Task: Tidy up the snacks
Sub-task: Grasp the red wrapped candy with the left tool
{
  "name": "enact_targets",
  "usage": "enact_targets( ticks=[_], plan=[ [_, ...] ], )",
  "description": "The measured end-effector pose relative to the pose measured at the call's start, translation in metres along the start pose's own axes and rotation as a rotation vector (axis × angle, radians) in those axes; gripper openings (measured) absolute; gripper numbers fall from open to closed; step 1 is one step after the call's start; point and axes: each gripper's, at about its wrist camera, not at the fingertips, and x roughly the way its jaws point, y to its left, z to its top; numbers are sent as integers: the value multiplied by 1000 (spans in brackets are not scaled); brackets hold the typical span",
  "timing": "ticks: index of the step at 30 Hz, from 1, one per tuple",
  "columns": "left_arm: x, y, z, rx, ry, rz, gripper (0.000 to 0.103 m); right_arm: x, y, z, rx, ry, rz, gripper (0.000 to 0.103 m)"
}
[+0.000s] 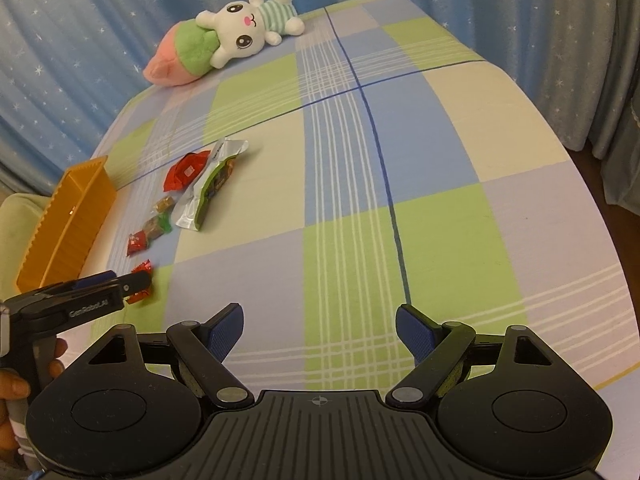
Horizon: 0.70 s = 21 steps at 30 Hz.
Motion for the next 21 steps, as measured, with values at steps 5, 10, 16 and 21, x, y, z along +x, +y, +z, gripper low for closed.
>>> enact_targets(
  ticks=[5,10,16,21],
  plan=[
    [5,1,-1,-1,19,-4,37,3,3,1,-14,2,14,82],
    [6,5,-4,-9,32,-10,20,6,8,3,-35,-9,38,80],
    [-6,21,-7,-39,14,18,19,14,24,8,-84,-15,82,79],
    [-18,37,-10,-70,3,49,19,25,48,14,-162,-23,136,69]
  ],
)
